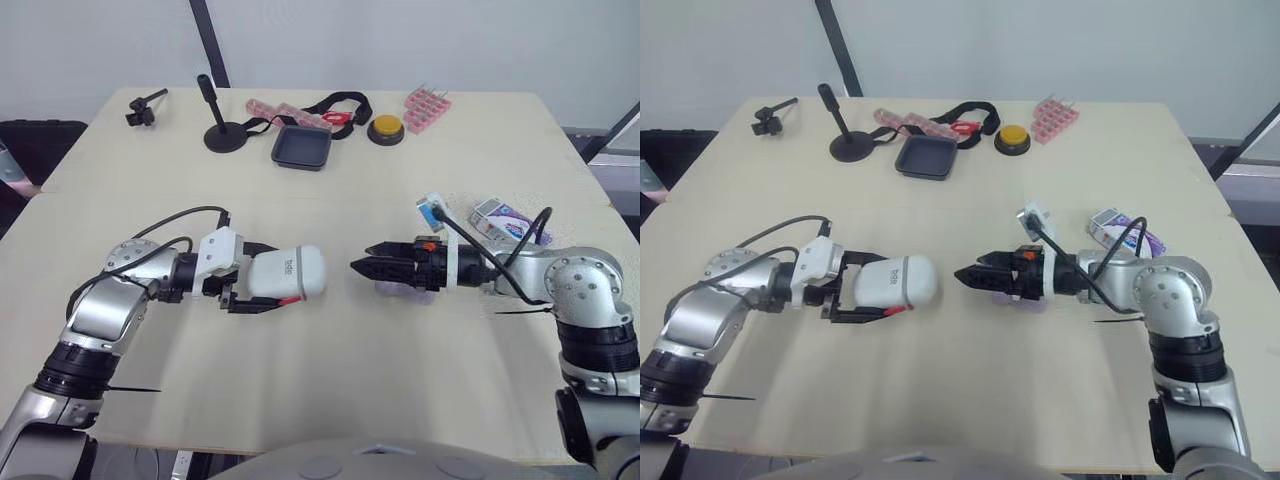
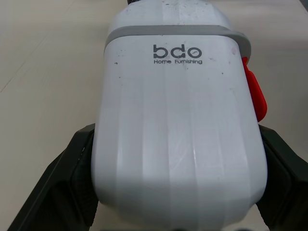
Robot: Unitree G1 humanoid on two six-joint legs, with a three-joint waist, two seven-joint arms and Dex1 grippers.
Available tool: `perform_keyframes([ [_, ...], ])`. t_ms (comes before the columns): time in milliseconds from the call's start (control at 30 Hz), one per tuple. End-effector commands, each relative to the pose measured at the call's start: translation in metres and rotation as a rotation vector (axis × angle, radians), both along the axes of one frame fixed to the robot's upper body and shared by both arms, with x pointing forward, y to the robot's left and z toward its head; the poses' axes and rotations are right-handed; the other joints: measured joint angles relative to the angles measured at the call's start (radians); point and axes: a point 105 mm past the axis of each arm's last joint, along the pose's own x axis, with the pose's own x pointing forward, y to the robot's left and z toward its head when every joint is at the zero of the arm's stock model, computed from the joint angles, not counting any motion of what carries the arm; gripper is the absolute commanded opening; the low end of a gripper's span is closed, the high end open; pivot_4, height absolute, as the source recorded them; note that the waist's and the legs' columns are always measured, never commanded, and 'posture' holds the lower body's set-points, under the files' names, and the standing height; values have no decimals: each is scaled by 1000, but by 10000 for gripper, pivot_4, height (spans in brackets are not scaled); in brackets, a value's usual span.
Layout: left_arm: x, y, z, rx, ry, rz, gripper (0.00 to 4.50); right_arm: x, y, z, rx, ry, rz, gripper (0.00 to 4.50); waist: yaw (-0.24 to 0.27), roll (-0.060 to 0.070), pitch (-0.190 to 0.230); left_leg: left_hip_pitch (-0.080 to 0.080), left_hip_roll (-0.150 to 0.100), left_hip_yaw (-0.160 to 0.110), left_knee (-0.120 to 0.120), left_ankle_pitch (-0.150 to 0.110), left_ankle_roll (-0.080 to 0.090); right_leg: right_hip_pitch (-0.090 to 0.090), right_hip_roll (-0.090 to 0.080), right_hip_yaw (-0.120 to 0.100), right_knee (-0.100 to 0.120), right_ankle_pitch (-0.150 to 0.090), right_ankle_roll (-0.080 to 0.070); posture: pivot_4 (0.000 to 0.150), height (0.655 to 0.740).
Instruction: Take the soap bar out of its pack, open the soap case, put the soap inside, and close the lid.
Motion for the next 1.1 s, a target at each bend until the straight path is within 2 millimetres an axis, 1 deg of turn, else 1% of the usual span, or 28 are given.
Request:
perform_keyframes([
  [33, -4, -5, 7, -13, -43, -10, 34888, 3, 13, 11, 97, 96, 45, 45000, -6, 0, 0, 1, 0, 0, 0, 0, 0, 0, 0, 0, 1, 0, 0, 1500, 7400],
  [167, -7, -12, 2, -11, -38, -23, 34888, 10, 20, 17, 161, 194, 51, 45000, -8, 0, 0, 1, 0, 0, 0, 1, -1, 0, 0, 0, 1, 0, 0, 1500, 7400],
  [300, -12, -19, -3, 2, -52, -58, 34888, -4, 27, 3, 132, 263, 89, 45000, -3, 0, 0, 0, 0, 0, -1, 1, -1, 0, 0, -1, 0, 0, 0, 1500, 7400],
  [400, -11, -22, -2, -4, -62, -62, 34888, -11, 32, 3, 139, 293, 110, 45000, -2, 0, 0, -1, 0, 0, -1, 1, -1, 0, 0, -2, 0, 0, 0, 1500, 7400],
  [567, -12, -26, -2, 0, -70, -76, 34888, -15, 38, -5, 118, 344, 111, 45000, -5, 0, 0, 0, 0, 0, 0, 1, -2, 0, -1, -2, 1, 0, 0, 1500, 7400],
  [767, -8, -29, 0, 4, -85, -89, 34888, -18, 46, -3, 135, 375, 132, 45000, -6, 0, 0, -1, 0, 0, 0, 1, -2, 0, -1, -2, 1, 0, 0, 1500, 7400],
  [900, -5, -30, 3, 0, -99, -88, 34888, -18, 47, -5, 134, 389, 131, 45000, -6, 0, 0, -1, 0, 0, 0, 1, -2, 0, -1, -2, 1, 0, 0, 1500, 7400],
  [1000, -2, -28, 4, 3, -107, -84, 34888, -21, 46, -7, 135, 398, 140, 36480, -6, 0, 0, -1, 0, 0, 0, 1, -2, 0, -1, -2, 1, 0, 0, 1500, 7400],
  [1100, 0, -26, 4, 8, -113, -82, 34888, -20, 45, -8, 139, 403, 137, 26694, -6, 0, 0, -1, 0, 0, 0, 1, -2, 0, -1, -3, 1, 0, 0, 1500, 7400],
])
